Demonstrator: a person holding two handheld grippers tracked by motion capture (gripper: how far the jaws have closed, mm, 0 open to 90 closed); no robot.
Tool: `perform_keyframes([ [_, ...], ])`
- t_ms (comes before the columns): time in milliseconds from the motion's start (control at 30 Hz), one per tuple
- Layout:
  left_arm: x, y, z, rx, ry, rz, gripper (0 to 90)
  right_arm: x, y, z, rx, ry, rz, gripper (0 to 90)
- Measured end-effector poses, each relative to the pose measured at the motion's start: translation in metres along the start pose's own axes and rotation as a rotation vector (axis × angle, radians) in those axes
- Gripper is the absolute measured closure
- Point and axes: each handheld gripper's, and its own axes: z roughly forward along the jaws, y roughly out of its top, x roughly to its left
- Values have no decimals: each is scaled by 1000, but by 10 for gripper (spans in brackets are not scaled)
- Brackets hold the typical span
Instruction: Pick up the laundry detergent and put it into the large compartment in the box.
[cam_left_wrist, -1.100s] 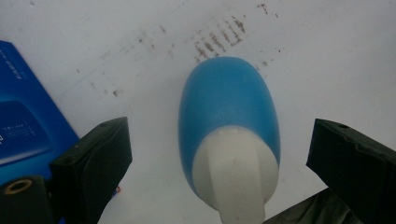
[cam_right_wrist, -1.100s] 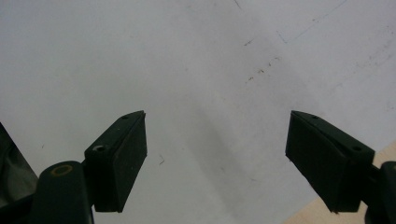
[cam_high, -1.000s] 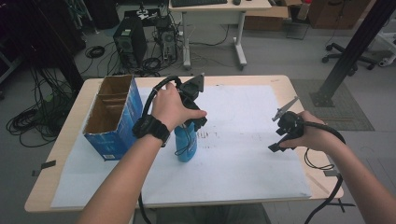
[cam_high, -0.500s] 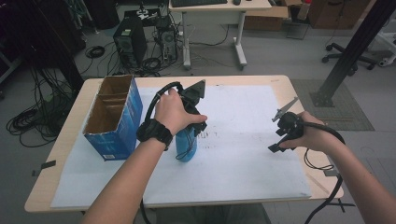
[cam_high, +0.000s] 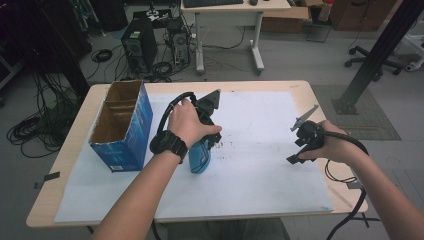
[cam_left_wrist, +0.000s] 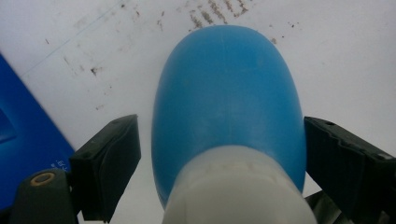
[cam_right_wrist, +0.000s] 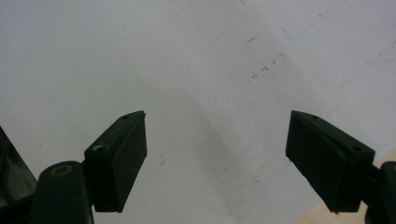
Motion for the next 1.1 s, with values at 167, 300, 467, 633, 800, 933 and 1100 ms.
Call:
perform_keyframes([
  [167, 0, 1, 2, 10, -4, -7, 168, -1, -1, 1, -1, 1, 1, 207],
  [300, 0, 3, 4, 18, 6, -20, 194, 0, -1, 1, -1, 3, 1, 208],
  [467, 1, 3, 4, 23, 3, -33, 240, -1, -3, 2, -1, 3, 2, 208],
  [633, 1, 2, 4, 22, 1, -44, 262, -1, -2, 2, -1, 5, 3, 207],
  [800, 1, 2, 6, 25, -7, -46, 276, 0, -1, 2, -1, 5, 1, 207],
  [933, 1, 2, 8, 29, -11, -46, 298, 1, -1, 2, -2, 5, -2, 207],
  [1100, 1, 2, 8, 33, -10, -49, 311, 0, -1, 4, -1, 7, -1, 207],
])
